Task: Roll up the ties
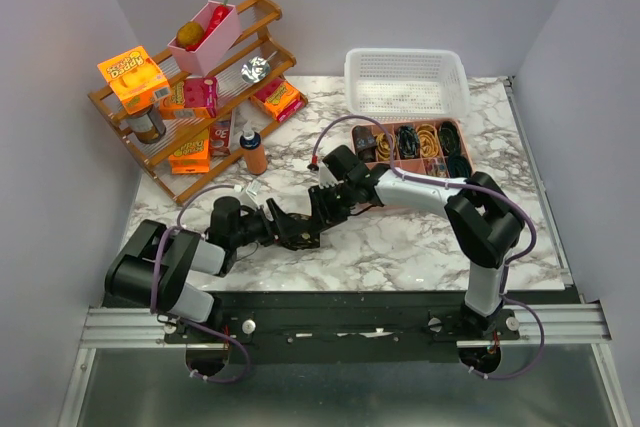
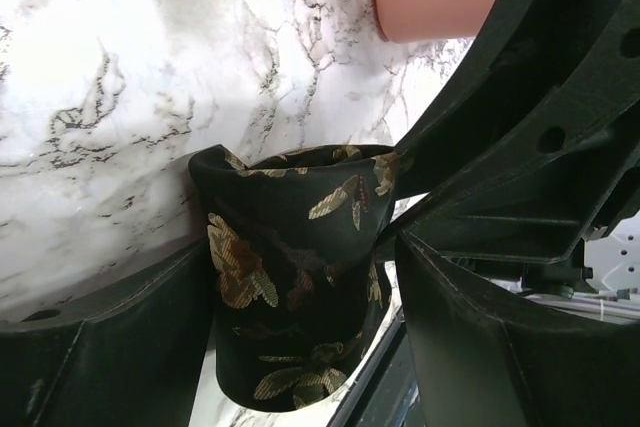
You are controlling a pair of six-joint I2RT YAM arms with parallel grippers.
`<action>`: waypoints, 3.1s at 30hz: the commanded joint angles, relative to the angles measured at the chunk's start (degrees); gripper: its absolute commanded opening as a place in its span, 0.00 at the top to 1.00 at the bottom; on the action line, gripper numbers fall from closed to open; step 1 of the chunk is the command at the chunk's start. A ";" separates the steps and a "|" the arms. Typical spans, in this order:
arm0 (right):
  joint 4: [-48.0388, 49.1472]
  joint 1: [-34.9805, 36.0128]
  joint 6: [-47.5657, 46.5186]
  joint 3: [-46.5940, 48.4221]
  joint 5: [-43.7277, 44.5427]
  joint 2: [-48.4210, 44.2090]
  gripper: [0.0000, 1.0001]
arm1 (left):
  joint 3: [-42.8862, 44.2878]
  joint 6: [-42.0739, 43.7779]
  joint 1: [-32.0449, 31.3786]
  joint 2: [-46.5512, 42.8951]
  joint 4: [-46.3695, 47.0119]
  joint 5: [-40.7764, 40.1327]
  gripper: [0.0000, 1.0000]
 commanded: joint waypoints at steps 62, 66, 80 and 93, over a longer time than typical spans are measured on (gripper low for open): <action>18.41 -17.17 1.47 -4.82 -29.69 -21.46 0.00 | 18.74 -8.72 -0.60 -13.94 0.31 1.62 0.41; 23.74 -17.17 5.34 -6.40 -29.95 -20.84 0.00 | 19.09 -10.30 -0.69 -14.11 2.06 2.05 0.41; 36.51 -16.99 15.80 -8.95 -32.49 -16.01 0.00 | 19.97 -13.64 -0.87 -14.29 5.23 1.35 0.42; 39.68 -15.24 18.87 -8.60 -33.20 -11.70 0.00 | 20.41 -13.91 -2.09 -14.12 5.67 1.09 0.42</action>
